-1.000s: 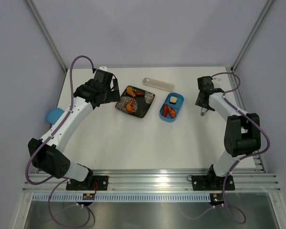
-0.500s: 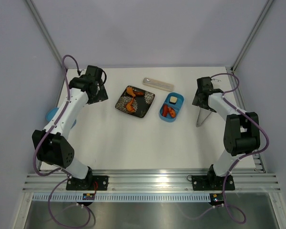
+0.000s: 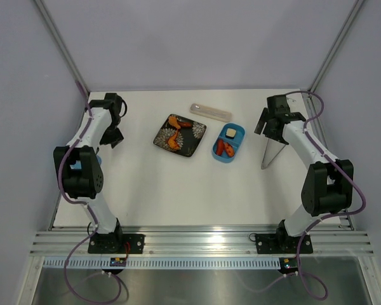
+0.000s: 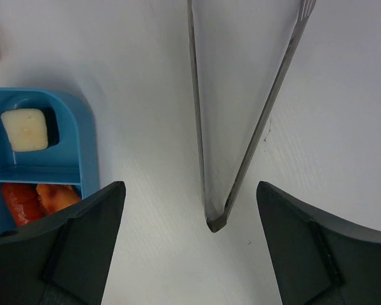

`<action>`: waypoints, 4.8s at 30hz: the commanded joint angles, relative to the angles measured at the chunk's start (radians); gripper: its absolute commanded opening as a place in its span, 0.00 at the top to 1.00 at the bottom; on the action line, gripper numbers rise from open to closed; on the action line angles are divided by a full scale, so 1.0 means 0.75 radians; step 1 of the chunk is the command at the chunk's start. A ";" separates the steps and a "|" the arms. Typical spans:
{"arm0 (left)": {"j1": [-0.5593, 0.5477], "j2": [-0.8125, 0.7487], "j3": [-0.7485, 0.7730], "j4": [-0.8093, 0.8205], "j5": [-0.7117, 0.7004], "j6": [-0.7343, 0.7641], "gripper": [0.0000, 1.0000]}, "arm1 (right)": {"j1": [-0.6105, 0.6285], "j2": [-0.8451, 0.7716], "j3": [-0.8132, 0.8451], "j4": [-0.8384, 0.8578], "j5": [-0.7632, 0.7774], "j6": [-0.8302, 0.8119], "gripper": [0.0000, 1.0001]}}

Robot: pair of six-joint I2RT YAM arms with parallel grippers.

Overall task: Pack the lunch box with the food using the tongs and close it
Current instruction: Move the box lid to the center of the board, then pick up the box lid from the center of the board.

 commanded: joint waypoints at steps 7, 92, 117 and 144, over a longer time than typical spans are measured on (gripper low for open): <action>0.198 0.180 0.021 0.174 0.071 -0.042 0.32 | -0.004 -0.097 0.145 -0.128 -0.085 -0.037 0.08; -0.144 0.128 -0.296 0.473 0.374 0.055 0.62 | 0.000 -0.158 0.078 -0.120 -0.124 0.029 0.09; -0.152 -0.249 -0.360 0.403 0.625 0.239 1.00 | 0.006 -0.222 0.086 -0.151 -0.240 0.066 0.09; -0.154 -0.406 -0.366 0.381 0.838 0.249 1.00 | 0.388 0.222 0.610 -0.270 -0.815 0.327 0.09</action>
